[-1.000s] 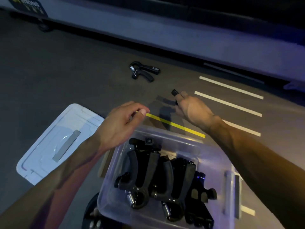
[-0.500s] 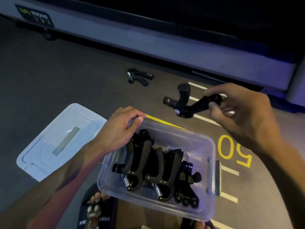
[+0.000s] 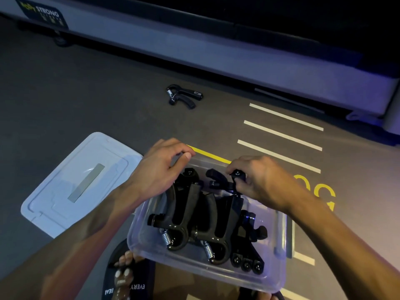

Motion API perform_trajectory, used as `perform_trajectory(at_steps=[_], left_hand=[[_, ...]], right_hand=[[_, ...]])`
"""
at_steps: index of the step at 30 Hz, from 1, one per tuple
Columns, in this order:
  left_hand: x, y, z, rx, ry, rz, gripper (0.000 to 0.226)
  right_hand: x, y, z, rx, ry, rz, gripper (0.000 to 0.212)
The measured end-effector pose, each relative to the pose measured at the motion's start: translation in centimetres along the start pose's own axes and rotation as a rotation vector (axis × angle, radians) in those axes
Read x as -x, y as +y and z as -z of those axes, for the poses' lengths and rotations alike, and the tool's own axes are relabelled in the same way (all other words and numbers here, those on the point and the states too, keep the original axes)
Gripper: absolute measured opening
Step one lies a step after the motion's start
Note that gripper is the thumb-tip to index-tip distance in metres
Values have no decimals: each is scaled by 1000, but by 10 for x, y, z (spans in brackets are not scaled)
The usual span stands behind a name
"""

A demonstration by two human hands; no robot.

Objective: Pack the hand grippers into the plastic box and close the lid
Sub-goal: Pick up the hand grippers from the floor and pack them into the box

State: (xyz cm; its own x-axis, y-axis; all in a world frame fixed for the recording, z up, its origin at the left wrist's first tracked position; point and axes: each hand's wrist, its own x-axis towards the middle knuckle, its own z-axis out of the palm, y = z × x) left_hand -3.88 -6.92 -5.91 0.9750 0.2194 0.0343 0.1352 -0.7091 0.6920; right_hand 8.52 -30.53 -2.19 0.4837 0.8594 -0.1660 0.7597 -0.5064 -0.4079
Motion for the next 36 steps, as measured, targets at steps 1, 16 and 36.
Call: perform_trajectory(at_steps=[1,16,36], left_hand=[[0,-1,0,-1,1,-3,26],[0,4,-6,-58,-1,-65,20],[-3,-1,-9,-33,77,-68,24]], right_hand=[[-2,1,-6,7,-22,-15,24],[-9,-10,-50,-8,11,-223,24],[-9,5,-30,-24,28,-200,37]])
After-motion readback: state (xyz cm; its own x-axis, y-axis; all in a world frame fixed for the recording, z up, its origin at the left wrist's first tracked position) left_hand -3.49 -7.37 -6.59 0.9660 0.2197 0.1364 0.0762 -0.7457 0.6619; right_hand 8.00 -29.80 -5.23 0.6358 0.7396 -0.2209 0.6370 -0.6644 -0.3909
